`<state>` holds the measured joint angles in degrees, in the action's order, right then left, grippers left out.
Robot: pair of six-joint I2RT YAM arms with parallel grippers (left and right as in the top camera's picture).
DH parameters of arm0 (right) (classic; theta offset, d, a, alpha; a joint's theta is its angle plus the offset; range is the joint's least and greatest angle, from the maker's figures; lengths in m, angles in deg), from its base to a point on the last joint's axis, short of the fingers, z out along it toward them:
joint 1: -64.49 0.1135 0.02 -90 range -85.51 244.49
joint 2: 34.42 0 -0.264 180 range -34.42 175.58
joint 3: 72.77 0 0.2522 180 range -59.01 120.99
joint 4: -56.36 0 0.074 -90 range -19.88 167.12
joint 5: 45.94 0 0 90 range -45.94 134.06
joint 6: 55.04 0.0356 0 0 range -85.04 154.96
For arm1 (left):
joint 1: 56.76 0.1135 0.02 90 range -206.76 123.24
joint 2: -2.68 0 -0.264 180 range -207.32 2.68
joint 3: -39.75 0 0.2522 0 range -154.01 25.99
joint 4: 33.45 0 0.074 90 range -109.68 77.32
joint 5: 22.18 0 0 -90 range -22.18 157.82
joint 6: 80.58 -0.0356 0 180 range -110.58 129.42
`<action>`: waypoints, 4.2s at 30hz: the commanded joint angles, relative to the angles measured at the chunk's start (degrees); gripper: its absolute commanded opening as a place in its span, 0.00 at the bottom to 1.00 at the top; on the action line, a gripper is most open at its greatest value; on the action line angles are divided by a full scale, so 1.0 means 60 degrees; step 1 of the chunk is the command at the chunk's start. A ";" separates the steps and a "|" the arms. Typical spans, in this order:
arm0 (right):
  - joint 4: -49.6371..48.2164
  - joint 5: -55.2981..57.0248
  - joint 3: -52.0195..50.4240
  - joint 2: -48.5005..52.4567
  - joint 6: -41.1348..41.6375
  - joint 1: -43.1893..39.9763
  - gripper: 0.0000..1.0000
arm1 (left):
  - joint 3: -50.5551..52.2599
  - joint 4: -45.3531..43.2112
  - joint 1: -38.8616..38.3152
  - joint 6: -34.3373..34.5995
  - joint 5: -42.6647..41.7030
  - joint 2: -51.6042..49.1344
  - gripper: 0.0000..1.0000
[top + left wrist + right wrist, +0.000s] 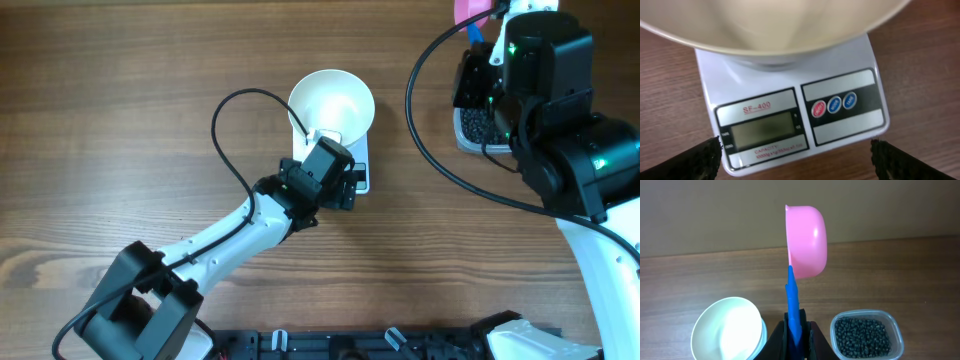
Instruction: Scoop item into bowl and weigh 150g on scale
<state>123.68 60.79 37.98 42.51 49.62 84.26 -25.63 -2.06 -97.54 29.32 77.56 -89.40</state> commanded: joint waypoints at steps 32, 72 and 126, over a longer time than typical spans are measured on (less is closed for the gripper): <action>0.0007 -0.0044 -0.0004 0.0022 -0.0193 -0.0044 0.04 | -0.0146 -0.1180 0.0255 0.1038 0.1395 -0.1315 1.00; 0.0011 -0.0040 -0.0004 0.0022 -0.0193 -0.0044 0.04 | -0.0146 -0.1009 0.0419 -0.0029 0.0816 -0.1428 1.00; 0.0007 -0.0044 -0.0004 0.0022 -0.0189 -0.0044 0.04 | -0.0142 -0.1078 0.0637 0.0295 0.0350 -0.1534 1.00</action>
<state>123.83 60.79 37.98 42.51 49.59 84.26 -25.78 -8.37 -94.08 30.13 79.94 -97.61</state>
